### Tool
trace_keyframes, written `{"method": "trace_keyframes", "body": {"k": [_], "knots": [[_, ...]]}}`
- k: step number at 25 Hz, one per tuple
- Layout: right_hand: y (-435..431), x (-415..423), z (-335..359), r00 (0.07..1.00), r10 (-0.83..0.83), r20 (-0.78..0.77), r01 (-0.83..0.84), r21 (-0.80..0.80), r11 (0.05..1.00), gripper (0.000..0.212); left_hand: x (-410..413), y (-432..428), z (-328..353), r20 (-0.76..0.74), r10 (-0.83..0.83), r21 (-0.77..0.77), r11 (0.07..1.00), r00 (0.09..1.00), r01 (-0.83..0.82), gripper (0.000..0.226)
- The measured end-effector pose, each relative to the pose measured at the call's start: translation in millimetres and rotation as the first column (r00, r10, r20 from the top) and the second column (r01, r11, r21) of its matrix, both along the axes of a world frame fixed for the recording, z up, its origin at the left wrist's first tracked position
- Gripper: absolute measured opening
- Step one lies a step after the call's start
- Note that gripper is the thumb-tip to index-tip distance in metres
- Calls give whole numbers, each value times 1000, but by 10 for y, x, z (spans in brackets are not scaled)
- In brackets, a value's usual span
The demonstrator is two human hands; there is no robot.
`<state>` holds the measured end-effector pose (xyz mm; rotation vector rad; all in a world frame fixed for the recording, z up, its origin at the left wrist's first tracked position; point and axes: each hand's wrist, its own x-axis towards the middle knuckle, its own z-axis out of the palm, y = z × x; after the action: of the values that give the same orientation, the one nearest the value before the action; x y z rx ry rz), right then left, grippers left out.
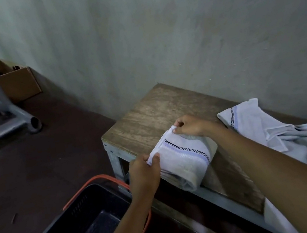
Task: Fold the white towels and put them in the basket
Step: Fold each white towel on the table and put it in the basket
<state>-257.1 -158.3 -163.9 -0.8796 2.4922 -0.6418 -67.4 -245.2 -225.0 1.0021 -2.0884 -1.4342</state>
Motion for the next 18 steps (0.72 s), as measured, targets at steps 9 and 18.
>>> {"method": "trace_keyframes", "body": {"k": [9, 18], "knots": [[171, 191, 126, 992, 123, -24, -115, 206, 972, 35, -47, 21, 118, 37, 76, 19, 997, 996, -77, 26], [1405, 158, 219, 983, -183, 18, 181, 75, 981, 23, -701, 211, 345, 25, -378, -322, 873, 925, 365, 16]]}}
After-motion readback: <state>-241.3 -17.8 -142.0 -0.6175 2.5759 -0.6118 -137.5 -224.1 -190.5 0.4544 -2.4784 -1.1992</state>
